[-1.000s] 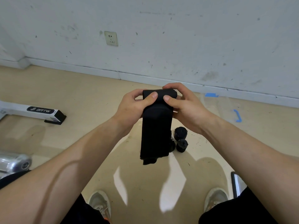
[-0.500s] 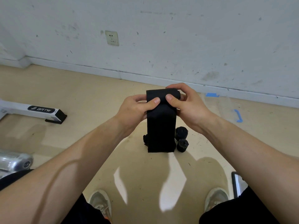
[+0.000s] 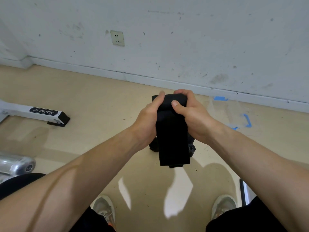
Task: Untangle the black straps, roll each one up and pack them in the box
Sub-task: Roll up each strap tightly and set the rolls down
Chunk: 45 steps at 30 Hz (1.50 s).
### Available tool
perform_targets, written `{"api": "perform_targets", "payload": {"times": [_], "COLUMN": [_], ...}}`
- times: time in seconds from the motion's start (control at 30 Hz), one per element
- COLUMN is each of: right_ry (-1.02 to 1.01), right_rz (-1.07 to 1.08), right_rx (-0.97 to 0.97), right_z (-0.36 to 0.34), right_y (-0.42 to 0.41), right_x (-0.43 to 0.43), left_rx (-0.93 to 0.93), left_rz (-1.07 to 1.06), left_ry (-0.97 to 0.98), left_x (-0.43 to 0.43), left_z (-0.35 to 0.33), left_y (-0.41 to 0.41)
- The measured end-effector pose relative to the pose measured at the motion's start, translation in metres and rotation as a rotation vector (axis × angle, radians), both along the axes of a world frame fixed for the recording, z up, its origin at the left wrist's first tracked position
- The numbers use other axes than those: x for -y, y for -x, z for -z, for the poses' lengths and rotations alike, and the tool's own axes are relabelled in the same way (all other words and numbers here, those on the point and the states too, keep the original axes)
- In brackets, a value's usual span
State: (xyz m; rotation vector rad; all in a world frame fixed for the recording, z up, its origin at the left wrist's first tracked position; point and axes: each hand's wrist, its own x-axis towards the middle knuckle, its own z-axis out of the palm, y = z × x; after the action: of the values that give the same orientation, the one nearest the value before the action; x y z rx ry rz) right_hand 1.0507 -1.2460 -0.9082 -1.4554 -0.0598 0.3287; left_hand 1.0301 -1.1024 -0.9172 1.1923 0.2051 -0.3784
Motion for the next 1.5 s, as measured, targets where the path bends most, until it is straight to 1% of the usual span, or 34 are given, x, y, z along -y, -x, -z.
{"api": "perform_targets", "payload": {"times": [0.13, 0.23, 0.37, 0.43, 0.5, 0.6, 0.7, 0.77, 0.83, 0.9, 1.07, 1.13, 1.23, 1.33, 1.4, 1.5], "right_ry": [0.107, 0.083, 0.212, 0.279, 0.326, 0.286, 0.286, 0.266, 0.252, 0.252, 0.128, 0.130, 0.184, 0.164, 0.141, 0.118], "right_rz": [-0.085, -0.073, -0.071, -0.041, -0.022, -0.056, -0.084, -0.097, -0.116, -0.137, -0.157, -0.133, -0.110, -0.065, -0.047, -0.020], "right_rx": [0.069, 0.038, 0.024, 0.083, 0.142, 0.137, 0.158, 0.156, 0.142, 0.127, -0.026, -0.061, -0.031, -0.001, -0.001, 0.019], "right_z": [0.000, -0.004, -0.005, -0.001, 0.003, 0.008, 0.009, 0.011, 0.013, 0.015, 0.009, 0.005, 0.007, 0.010, 0.012, 0.012], "right_y": [0.000, -0.002, 0.000, 0.000, 0.000, -0.001, 0.000, 0.001, 0.002, 0.003, -0.003, -0.005, -0.005, -0.007, -0.009, -0.010], "right_x": [0.001, 0.001, 0.000, -0.001, -0.001, 0.000, -0.002, -0.003, -0.003, -0.002, -0.001, 0.000, -0.001, -0.002, -0.002, 0.000], "left_rx": [0.048, 0.082, 0.108, 0.105, 0.094, 0.058, 0.017, -0.008, -0.004, 0.010, 0.089, 0.131, 0.172, 0.190, 0.185, 0.166], "left_rz": [-0.060, -0.107, -0.152, -0.142, -0.112, -0.033, 0.071, 0.080, 0.044, 0.044, 0.041, 0.031, -0.043, -0.065, -0.037, 0.070], "left_ry": [-0.077, -0.085, -0.143, -0.166, -0.138, -0.045, -0.009, -0.064, -0.187, -0.247, -0.286, -0.286, -0.332, -0.355, -0.368, -0.363], "left_x": [-0.003, -0.006, -0.006, -0.005, -0.006, -0.009, -0.014, -0.015, -0.017, -0.020, -0.027, -0.024, -0.023, -0.025, -0.027, -0.028], "left_z": [0.001, 0.002, -0.001, 0.000, 0.002, -0.002, -0.010, -0.009, -0.005, -0.002, 0.002, 0.003, 0.005, 0.005, 0.006, 0.003], "left_y": [0.000, -0.003, -0.004, -0.002, -0.003, -0.002, 0.000, -0.003, -0.008, -0.011, -0.013, -0.012, -0.013, -0.014, -0.015, -0.015]}}
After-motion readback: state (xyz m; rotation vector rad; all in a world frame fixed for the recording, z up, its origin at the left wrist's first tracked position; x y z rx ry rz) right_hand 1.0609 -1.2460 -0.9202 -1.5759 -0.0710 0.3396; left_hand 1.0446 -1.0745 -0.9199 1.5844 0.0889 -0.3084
